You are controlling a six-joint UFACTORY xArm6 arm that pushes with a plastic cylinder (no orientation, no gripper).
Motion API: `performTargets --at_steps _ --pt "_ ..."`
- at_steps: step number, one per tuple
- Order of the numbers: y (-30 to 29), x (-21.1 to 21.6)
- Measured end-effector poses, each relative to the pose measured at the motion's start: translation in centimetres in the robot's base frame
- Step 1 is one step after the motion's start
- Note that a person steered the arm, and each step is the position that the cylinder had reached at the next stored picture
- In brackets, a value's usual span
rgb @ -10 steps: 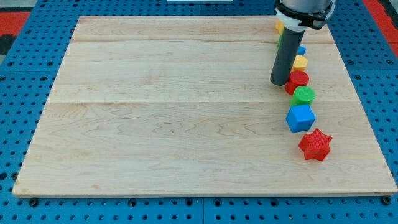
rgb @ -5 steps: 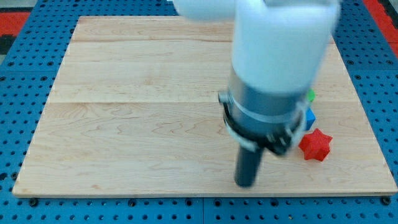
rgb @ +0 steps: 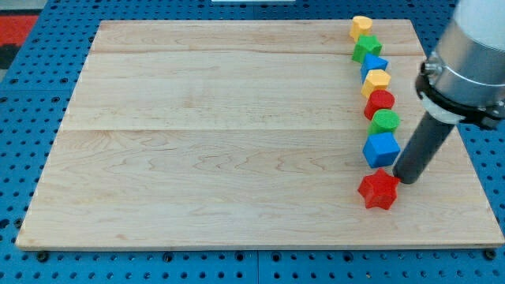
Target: Push the red star to the bottom center
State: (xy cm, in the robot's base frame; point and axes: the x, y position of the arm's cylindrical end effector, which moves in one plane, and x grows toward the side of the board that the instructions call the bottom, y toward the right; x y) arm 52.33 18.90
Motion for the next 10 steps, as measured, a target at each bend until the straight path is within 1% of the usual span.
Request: performTargets --at_steps 1,2,3,4,5,6,7,8,9,10 --pt "-5.2 1.2" --pt "1.8 2.5" --pt "2.5 5.7" --pt "-4.9 4.2" --pt "-12.1 1.4" --pt "-14.1 1.3" --pt "-7.8 4.0" --pt "3.8 3.2" --pt "10.3 -1.8" --pt "10.6 -4.7"
